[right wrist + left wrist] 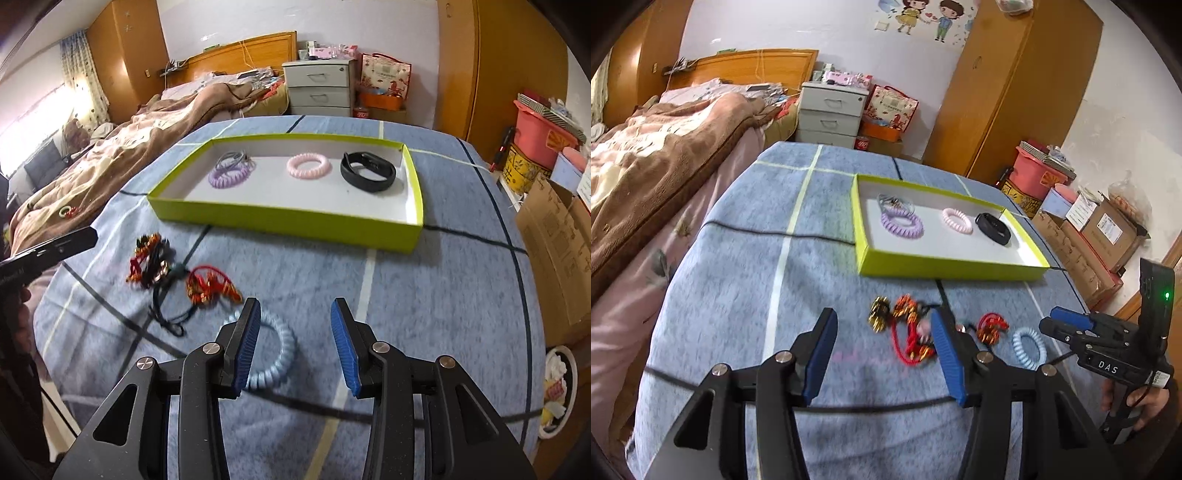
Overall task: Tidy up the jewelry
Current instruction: 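Move back to the jewelry and grasp the pale blue coil with the right tool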
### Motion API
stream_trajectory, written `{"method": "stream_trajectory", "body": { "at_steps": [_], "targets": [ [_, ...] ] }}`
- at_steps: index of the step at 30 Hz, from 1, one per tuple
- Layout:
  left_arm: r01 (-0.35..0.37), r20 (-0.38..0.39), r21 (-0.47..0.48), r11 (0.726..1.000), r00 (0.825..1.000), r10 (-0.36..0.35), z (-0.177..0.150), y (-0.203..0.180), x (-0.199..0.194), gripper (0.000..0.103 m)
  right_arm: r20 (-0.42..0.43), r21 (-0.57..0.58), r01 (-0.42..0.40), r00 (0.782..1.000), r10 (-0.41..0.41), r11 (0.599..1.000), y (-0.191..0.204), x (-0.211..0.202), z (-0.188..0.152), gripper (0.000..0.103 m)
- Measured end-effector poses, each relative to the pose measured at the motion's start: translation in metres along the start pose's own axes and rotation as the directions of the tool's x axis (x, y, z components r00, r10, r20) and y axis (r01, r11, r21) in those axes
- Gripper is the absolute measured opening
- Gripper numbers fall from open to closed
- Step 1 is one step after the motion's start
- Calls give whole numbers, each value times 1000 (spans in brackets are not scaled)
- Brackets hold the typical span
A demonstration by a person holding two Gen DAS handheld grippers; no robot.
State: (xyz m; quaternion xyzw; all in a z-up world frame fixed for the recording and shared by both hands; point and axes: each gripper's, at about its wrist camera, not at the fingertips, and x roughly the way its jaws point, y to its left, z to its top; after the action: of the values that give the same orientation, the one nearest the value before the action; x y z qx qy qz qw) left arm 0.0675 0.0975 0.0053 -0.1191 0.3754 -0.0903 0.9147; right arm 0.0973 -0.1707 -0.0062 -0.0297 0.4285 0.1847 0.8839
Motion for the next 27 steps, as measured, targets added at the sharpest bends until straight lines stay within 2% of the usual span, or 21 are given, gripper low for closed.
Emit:
{"method": "stream_trajectory", "body": {
  "at_steps": [2,4,8,15,16,18,19,20,27],
  "targets": [
    [-6,-3,-27,1000,1000,6,-5,7,-2,55,-28,3,-9,1000,9,1000,0,4,-7,48],
    [-26,-7,-38,999,1000,26,-11,14,-5,55,-41,-7,1,999,-1,1000,2,6,-11,51],
    [-34,-15,-71,997,999,33,-17,24,-10,55,-66,-45,40,997,-43,998,10,11,-17,51],
    [-50,-40,-52,997,998,48,-19,22,-8,55,-46,-41,83,995,-85,996,13,11,-22,51],
    [-45,-45,-45,998,998,43,-19,21,-6,55,-44,-50,91,995,-93,995,15,10,-23,48],
    [-42,-51,-50,998,998,39,-18,21,-2,55,-35,-57,91,995,-93,994,18,8,-24,33],
    [-44,-56,-48,998,998,41,-17,21,1,55,-31,-58,99,994,-101,993,19,8,-25,20],
    [-48,-64,-45,998,997,45,-16,21,5,55,-29,-63,108,994,-110,992,19,8,-24,15],
    [-67,-98,-13,998,993,66,-7,14,23,55,-18,-13,68,998,-68,998,7,5,-24,10]
  ]
}}
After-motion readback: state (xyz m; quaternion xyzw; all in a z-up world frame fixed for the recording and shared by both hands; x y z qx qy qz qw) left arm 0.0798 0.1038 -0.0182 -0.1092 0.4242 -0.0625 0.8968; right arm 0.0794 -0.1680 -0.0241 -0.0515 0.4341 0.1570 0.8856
